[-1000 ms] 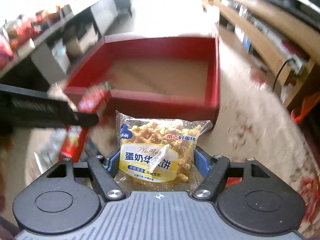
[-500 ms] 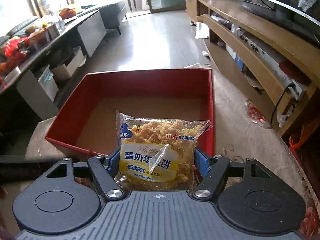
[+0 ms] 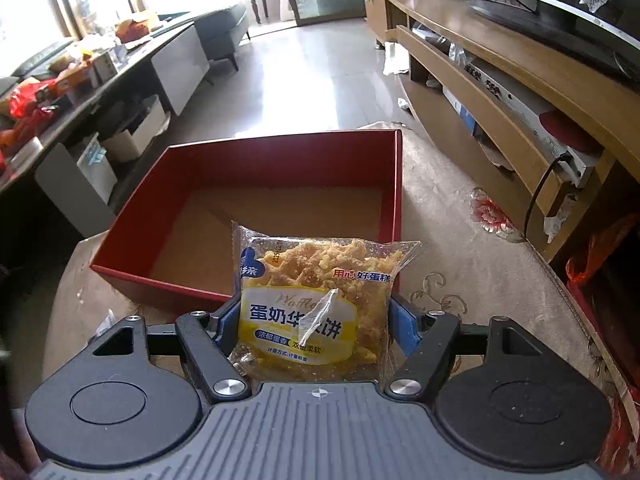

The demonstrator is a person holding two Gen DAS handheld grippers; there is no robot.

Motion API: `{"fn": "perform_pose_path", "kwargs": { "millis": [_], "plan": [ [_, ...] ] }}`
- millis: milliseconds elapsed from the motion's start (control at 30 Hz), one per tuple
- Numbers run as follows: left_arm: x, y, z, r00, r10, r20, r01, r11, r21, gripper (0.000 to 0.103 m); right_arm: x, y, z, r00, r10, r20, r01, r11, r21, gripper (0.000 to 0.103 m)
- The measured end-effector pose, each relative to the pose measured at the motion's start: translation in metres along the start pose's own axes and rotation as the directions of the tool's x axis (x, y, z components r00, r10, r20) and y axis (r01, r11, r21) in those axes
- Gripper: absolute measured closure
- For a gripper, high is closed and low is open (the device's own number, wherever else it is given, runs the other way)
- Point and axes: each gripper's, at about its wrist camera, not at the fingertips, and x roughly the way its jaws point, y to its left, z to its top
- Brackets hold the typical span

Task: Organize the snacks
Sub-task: 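Carry both packets over the red box and open both tools to drop them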

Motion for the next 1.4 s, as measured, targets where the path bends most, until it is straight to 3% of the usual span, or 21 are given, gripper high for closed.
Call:
{"fn": "perform_pose_path", "kwargs": {
  "millis": [67,100,133,233,400,700,1033,1400],
  "plan": [
    [0.000,-0.007,-0.002,0.999,0.046,0.008,-0.046,0.999,0.022,0.028,0.000,-0.004,-0.001,1.000,-0.004,-0.002,0.004,1.000,0.002,0.025],
    [-0.002,-0.010,-0.005,0.997,0.071,0.018,-0.071,0.996,0.046,0.038,0.000,-0.006,-0.001,1.000,-0.005,-0.002,0.005,1.000,0.004,0.025],
    [-0.006,-0.009,-0.008,0.998,0.056,0.022,-0.056,0.997,0.044,0.051,-0.001,-0.007,-0.001,1.000,-0.006,-0.001,0.006,1.000,0.003,0.025],
    [-0.013,-0.001,-0.009,1.000,0.000,0.000,0.000,1.000,0.013,0.057,-0.005,-0.013,0.001,1.000,-0.009,0.010,0.009,1.000,0.016,0.025],
    [-0.028,0.008,-0.012,0.999,-0.029,0.016,0.029,0.999,-0.017,0.059,-0.013,-0.014,0.001,0.999,-0.008,0.038,0.007,1.000,0.030,0.025],
    [-0.078,0.024,0.002,0.986,-0.092,0.137,0.098,0.995,-0.035,0.059,-0.018,-0.012,0.006,0.998,0.001,0.070,-0.003,1.000,0.029,0.025],
    [-0.079,0.034,0.066,0.969,-0.014,0.247,0.032,0.997,-0.069,0.059,0.000,-0.004,0.031,0.994,0.009,0.105,-0.013,0.999,0.037,0.025],
    [-0.040,0.038,0.107,0.965,0.054,0.255,-0.036,0.997,-0.073,0.059,0.040,0.001,0.042,0.998,0.003,0.057,-0.004,1.000,0.014,0.025]
  ]
}}
